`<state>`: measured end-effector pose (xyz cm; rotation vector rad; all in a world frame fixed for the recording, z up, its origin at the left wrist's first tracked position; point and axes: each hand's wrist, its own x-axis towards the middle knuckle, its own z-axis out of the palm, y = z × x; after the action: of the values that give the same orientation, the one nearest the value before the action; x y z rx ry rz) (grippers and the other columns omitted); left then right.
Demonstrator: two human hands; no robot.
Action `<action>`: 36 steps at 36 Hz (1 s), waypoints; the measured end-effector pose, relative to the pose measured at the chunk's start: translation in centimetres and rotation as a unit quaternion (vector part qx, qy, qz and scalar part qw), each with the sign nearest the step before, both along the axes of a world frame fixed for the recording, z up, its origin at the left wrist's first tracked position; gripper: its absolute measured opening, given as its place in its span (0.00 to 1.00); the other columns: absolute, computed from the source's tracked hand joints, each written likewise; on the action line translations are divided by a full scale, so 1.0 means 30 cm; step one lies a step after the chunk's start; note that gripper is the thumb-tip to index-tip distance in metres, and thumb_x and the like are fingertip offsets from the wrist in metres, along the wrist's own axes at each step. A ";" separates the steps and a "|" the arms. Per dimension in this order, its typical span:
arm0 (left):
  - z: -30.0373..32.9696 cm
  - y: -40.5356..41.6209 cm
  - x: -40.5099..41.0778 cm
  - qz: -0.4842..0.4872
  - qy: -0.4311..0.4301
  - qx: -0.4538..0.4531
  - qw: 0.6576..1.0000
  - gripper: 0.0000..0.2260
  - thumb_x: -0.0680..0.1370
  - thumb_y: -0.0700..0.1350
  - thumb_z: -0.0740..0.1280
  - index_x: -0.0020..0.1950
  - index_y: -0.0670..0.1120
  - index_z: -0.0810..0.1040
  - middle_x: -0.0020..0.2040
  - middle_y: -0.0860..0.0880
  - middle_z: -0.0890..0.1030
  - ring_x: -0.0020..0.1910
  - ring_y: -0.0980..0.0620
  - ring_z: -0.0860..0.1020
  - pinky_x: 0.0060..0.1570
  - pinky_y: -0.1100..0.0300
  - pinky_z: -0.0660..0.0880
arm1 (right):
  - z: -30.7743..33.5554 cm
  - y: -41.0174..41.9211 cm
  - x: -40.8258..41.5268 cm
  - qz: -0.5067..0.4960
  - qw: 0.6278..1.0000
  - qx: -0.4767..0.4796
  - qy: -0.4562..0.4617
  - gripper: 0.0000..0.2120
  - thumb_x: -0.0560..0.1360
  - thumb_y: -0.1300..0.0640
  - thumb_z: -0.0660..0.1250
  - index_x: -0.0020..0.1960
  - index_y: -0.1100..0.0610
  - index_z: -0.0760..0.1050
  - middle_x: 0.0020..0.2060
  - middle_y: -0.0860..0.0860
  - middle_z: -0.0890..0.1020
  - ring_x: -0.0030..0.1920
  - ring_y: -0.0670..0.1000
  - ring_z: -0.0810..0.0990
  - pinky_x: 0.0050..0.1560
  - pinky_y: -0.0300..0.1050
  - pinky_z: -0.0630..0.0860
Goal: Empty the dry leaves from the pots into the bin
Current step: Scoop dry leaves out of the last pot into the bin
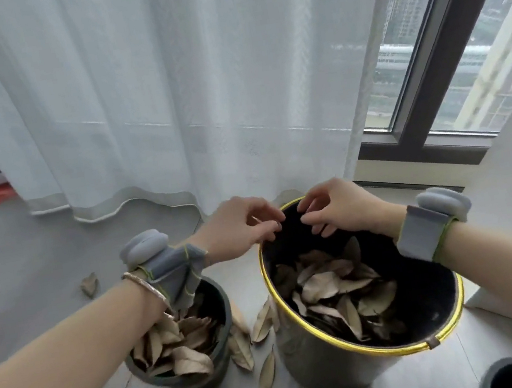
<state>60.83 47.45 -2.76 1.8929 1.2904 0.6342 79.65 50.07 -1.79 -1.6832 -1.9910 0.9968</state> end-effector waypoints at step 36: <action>-0.329 -0.214 -0.407 0.014 0.421 -0.033 0.906 0.19 0.72 0.51 0.69 0.59 0.46 0.68 0.59 0.48 0.72 0.60 0.48 0.68 0.50 0.56 0.70 | -0.353 -0.230 -0.618 0.213 0.948 -0.035 -0.233 0.14 0.73 0.63 0.67 0.59 0.59 0.75 0.55 0.56 0.80 0.55 0.55 0.79 0.57 0.48 0.77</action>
<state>48.61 41.02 -12.62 2.1724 1.8187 -0.2821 61.11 43.18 -12.36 -1.6770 -2.7454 0.8587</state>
